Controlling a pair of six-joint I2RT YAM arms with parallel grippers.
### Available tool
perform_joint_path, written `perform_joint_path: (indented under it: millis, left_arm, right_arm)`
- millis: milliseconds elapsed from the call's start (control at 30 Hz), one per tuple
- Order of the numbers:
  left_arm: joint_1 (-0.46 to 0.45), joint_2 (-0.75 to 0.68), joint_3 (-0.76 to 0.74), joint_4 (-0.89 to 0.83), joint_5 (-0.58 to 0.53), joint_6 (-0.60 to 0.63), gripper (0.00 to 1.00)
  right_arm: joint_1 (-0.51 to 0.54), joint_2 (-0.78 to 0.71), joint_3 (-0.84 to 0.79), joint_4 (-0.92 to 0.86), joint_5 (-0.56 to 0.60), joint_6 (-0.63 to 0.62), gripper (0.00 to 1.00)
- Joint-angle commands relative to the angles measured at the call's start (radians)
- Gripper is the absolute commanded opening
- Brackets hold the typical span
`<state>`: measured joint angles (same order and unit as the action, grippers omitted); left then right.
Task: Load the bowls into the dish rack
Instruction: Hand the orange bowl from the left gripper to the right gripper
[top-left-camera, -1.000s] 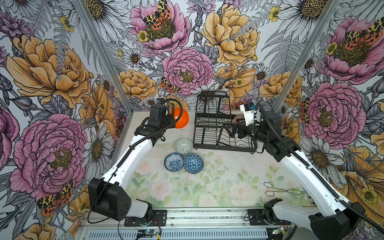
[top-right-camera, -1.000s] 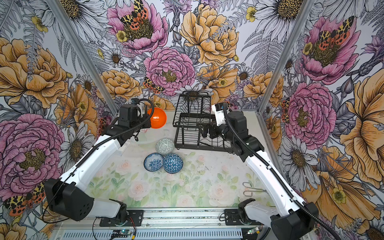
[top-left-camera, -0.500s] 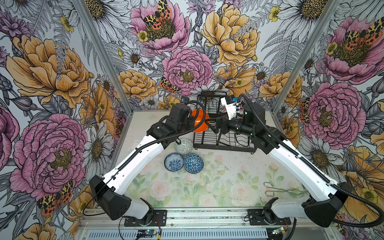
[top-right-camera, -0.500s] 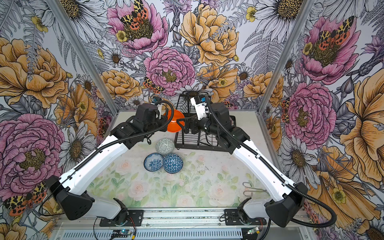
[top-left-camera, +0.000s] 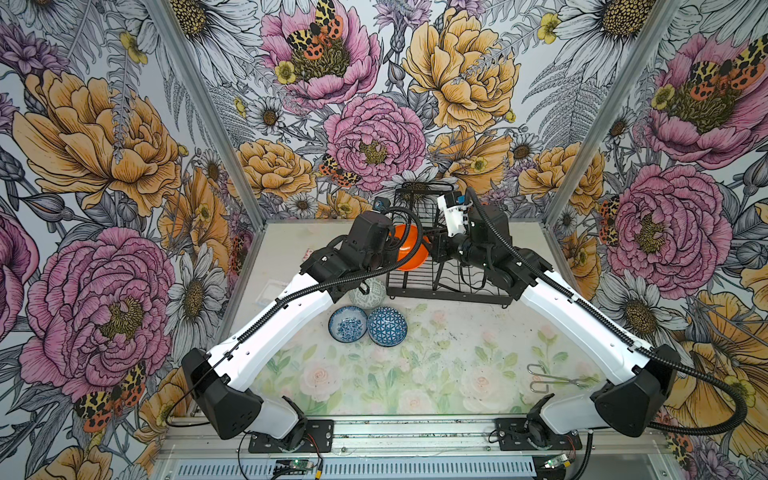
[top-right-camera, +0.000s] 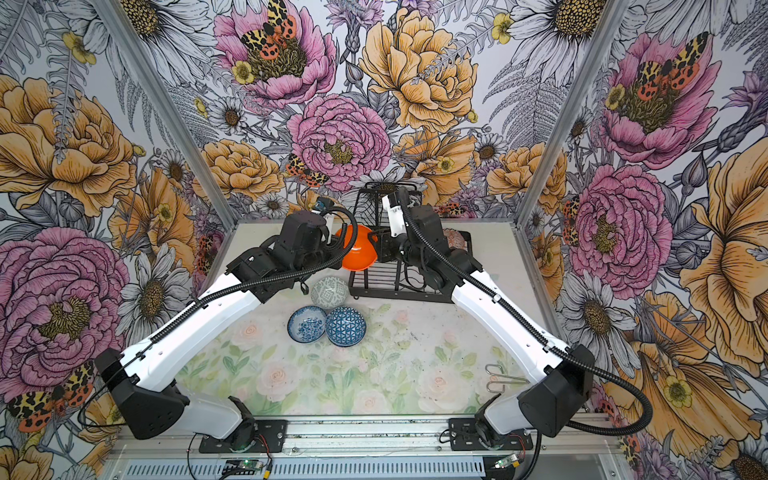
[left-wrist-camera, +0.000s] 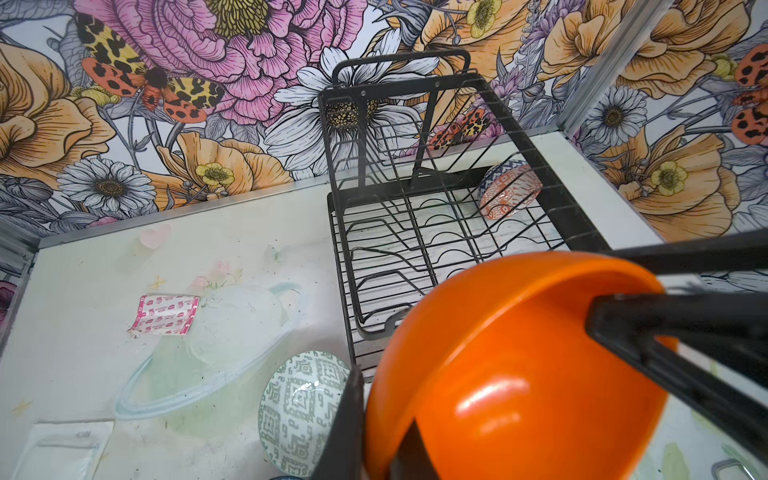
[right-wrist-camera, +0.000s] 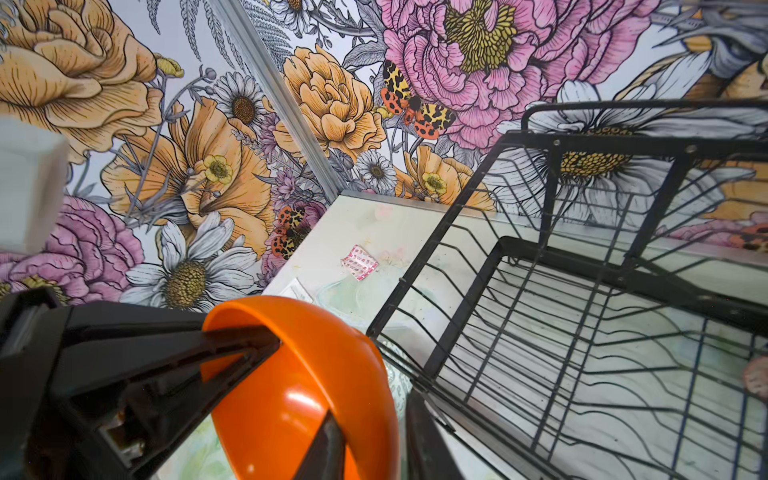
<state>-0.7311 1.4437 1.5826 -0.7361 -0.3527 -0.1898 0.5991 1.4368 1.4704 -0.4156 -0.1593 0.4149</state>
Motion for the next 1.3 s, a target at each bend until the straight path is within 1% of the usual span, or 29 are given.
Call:
perform_joint_path:
  millis: [0,67,167,200,233,367,400,433,467,533,567,600,700,833,900,967,1000,1100,1167,1267]
  left_arm:
    - [-0.01,-0.047,0.03,0.044,-0.005,0.009,0.0]
    - [-0.011,-0.058,0.021,0.067,0.014,0.01,0.0]
    - [-0.01,-0.072,0.009,0.095,0.037,0.014,0.0]
    - [-0.011,-0.076,0.007,0.1,0.042,0.015,0.0]
    - [-0.011,-0.081,0.003,0.107,0.047,0.016,0.0]
    - [-0.007,-0.095,-0.01,0.123,0.067,0.021,0.0]
    - [-0.005,-0.098,-0.012,0.125,0.07,0.02,0.1]
    - [-0.004,-0.102,-0.016,0.128,0.073,0.021,0.29]
    - [0.001,-0.108,-0.02,0.129,0.079,0.021,0.45]
    - [0.011,-0.124,-0.028,0.134,0.078,0.021,0.84]
    - [0.019,-0.134,-0.031,0.134,0.075,0.023,0.94]
    - [0.033,-0.148,-0.036,0.134,0.071,0.023,0.99]
    - [0.093,-0.201,-0.052,0.137,0.086,0.026,0.99]
    - [0.226,-0.274,-0.115,0.135,0.136,0.009,0.99]
    - [0.302,-0.307,-0.16,0.132,0.209,-0.011,0.99]
    - [0.381,-0.328,-0.205,0.115,0.264,-0.033,0.99]
    - [0.418,-0.333,-0.228,0.1,0.285,-0.041,0.99]
    - [0.488,-0.342,-0.294,0.078,0.325,-0.05,0.99]
    - [0.513,-0.349,-0.334,0.078,0.34,-0.054,0.99]
    - [0.532,-0.358,-0.383,0.079,0.346,-0.056,0.99]
  right_arm:
    - [0.005,0.014,0.033,0.003,0.018,0.006,0.18]
    - [0.005,0.02,0.034,0.001,0.009,0.004,0.11]
    - [0.004,0.028,0.037,-0.001,0.001,0.003,0.1]
    - [0.004,0.028,0.039,0.0,0.0,0.002,0.07]
    - [0.004,0.03,0.038,-0.001,-0.002,0.003,0.0]
    - [-0.002,0.028,0.039,0.0,-0.004,-0.002,0.0]
    - [-0.005,0.025,0.039,-0.002,-0.005,-0.005,0.0]
    - [-0.01,0.018,0.038,-0.001,0.001,-0.011,0.0]
    - [-0.016,0.011,0.036,-0.001,0.004,-0.017,0.0]
    - [-0.034,-0.018,0.026,-0.001,0.016,-0.04,0.0]
    - [-0.046,-0.034,0.02,-0.002,0.023,-0.054,0.0]
    - [-0.06,-0.061,0.01,-0.001,0.035,-0.068,0.0]
    - [-0.09,-0.156,-0.025,-0.001,0.098,-0.139,0.0]
    - [-0.199,-0.276,-0.074,-0.023,0.13,-0.208,0.0]
    - [-0.265,-0.325,-0.102,-0.034,0.168,-0.253,0.0]
    - [-0.312,-0.355,-0.133,-0.034,0.255,-0.343,0.0]
    - [-0.336,-0.355,-0.142,-0.034,0.294,-0.378,0.0]
    - [-0.404,-0.329,-0.167,-0.028,0.378,-0.469,0.0]
    - [-0.442,-0.3,-0.184,-0.011,0.432,-0.523,0.0]
    - [-0.491,-0.243,-0.245,0.08,0.451,-0.639,0.0]
